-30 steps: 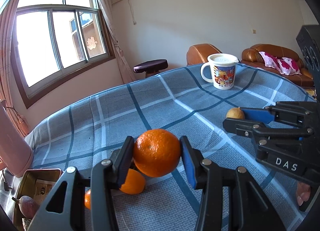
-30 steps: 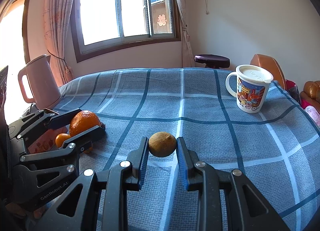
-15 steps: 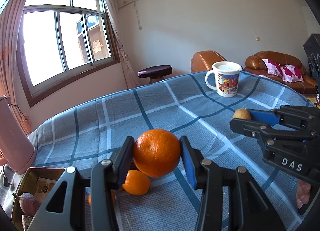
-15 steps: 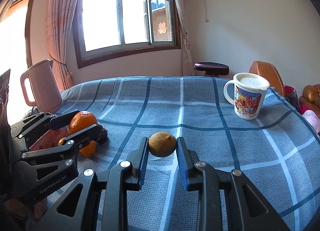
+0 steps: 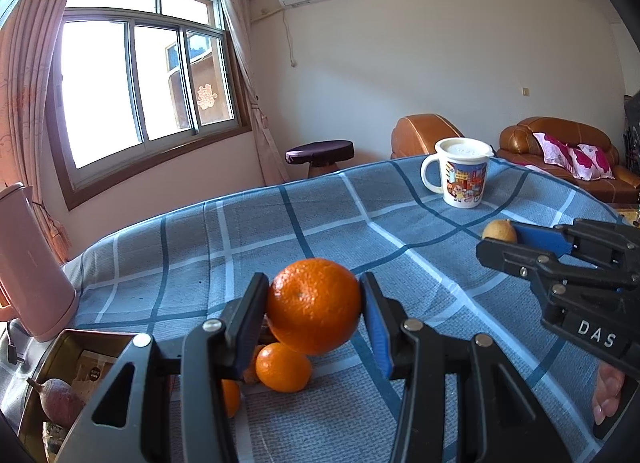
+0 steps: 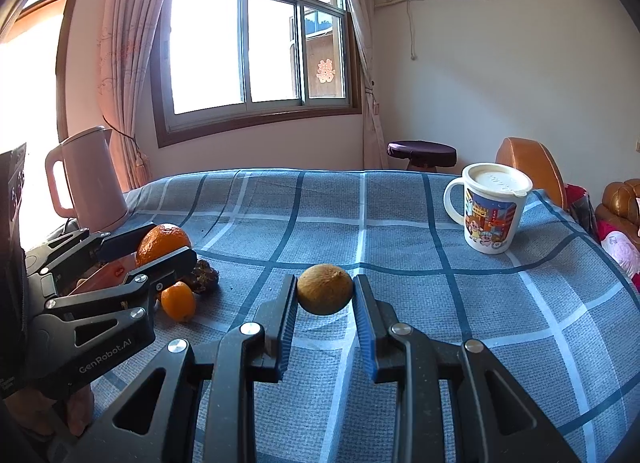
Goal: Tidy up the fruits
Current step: 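Lift and carry the orange and tan fruit toward the tin box with both tools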
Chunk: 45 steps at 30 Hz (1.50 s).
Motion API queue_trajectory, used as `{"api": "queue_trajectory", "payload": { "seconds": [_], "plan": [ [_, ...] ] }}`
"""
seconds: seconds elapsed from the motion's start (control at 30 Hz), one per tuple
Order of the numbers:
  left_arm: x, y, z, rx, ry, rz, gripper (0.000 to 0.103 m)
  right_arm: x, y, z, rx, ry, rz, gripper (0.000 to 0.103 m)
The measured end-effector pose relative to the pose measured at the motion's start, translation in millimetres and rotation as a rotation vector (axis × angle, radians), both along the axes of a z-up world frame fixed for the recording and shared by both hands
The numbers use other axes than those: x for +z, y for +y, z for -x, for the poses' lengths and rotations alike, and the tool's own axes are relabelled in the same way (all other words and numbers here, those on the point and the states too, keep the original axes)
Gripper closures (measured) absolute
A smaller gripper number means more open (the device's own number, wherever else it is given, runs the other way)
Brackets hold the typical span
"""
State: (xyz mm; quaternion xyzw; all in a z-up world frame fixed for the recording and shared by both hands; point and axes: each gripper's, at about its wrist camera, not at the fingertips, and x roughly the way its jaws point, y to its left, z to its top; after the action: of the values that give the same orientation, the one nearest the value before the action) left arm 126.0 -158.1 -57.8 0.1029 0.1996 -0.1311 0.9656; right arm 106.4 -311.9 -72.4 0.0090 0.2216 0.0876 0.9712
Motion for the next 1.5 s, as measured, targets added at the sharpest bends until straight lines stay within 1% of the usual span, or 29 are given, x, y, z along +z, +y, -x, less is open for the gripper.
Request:
{"api": "queue_trajectory", "payload": {
  "seconds": [0.37, 0.6, 0.97, 1.1, 1.5],
  "plan": [
    [3.2, 4.0, 6.4, 0.012, -0.042, 0.018, 0.055, 2.1, 0.2, 5.7, -0.002, -0.036, 0.006, 0.073],
    [4.7, 7.6, 10.7, 0.028, -0.068, 0.031, 0.055, 5.5, 1.7, 14.4, -0.001, -0.087, 0.017, 0.074],
    [6.8, 8.4, 17.6, 0.046, -0.105, 0.033, 0.055, 6.2, 1.5, 17.1, -0.005, -0.106, 0.019, 0.073],
    [7.0, 11.4, 17.9, 0.059, -0.103, 0.038, 0.055, 6.6, 1.1, 17.3, -0.005, -0.105, 0.011, 0.073],
    [5.8, 22.3, 12.6, 0.080, -0.054, 0.071, 0.055, 5.8, 8.4, 17.2, 0.020, -0.083, -0.001, 0.074]
  ]
}}
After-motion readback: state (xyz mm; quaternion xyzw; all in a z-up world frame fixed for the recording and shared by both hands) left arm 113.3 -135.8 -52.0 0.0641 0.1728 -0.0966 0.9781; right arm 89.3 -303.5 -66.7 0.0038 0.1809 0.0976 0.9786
